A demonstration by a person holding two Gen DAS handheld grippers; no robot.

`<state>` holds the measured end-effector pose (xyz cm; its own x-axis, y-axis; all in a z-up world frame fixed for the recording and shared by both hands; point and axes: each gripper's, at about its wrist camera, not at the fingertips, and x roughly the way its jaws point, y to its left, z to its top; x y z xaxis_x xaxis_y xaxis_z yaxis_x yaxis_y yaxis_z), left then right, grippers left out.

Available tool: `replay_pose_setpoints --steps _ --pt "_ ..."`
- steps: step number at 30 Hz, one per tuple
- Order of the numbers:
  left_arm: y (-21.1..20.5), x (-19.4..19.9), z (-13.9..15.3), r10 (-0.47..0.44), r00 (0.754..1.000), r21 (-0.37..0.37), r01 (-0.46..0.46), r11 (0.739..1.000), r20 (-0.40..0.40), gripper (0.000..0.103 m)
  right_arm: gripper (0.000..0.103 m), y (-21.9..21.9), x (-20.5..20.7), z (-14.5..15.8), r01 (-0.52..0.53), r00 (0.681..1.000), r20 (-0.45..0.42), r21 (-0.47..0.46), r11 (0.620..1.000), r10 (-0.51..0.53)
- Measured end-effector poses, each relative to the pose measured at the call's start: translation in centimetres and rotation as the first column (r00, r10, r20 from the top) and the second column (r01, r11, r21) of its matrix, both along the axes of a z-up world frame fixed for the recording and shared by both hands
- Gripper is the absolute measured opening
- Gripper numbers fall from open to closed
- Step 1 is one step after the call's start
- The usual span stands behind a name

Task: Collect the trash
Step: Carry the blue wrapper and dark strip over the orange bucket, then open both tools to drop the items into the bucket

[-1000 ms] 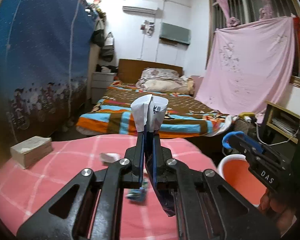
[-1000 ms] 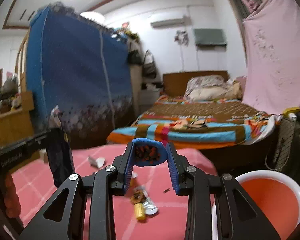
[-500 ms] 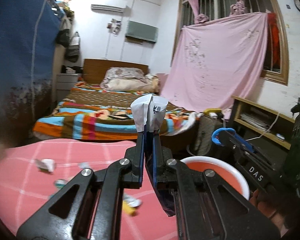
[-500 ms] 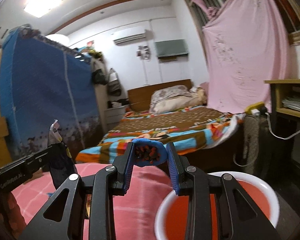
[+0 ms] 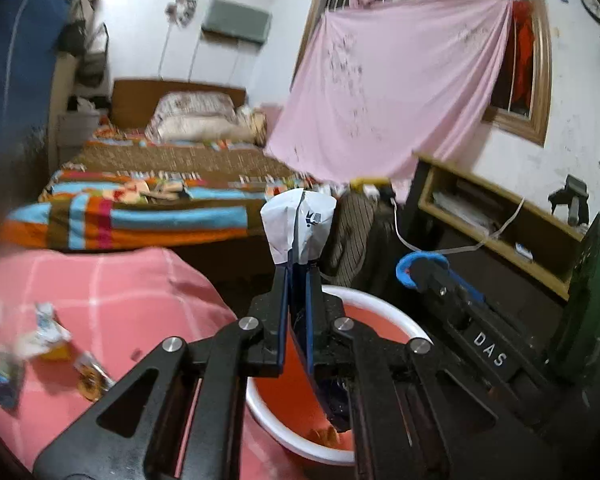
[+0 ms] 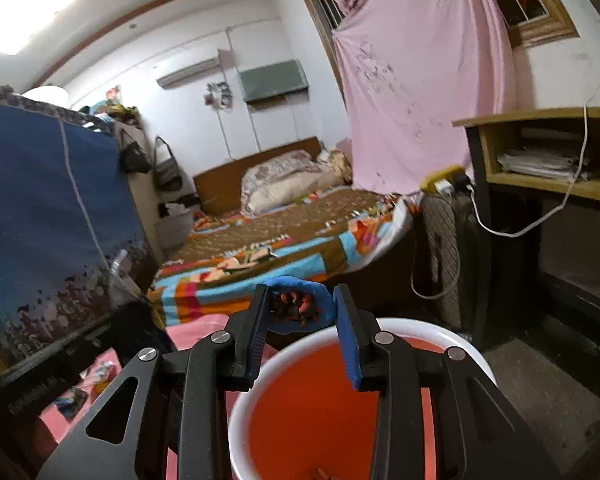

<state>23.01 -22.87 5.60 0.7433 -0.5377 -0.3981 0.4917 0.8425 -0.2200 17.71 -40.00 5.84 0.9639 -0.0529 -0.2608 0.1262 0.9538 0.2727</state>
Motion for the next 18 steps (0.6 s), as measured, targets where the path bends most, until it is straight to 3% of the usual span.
replay_pose_setpoints --steps 11,15,18 --pt "-2.3 1.6 -2.3 -0.03 0.986 0.04 0.037 0.999 -0.162 0.0 0.032 -2.3 0.5 -1.4 0.049 0.994 -0.101 0.04 0.998 -0.045" --pt "-2.7 1.9 -2.8 -0.02 0.978 0.057 0.033 0.998 -0.206 0.001 0.044 -2.7 0.7 -1.5 0.059 0.991 -0.12 0.046 0.997 -0.053" --pt "-2.4 1.9 -2.9 -0.013 0.976 0.06 0.027 0.998 -0.217 0.009 0.045 -2.7 0.7 -1.6 0.065 0.99 -0.128 0.043 0.997 -0.059"
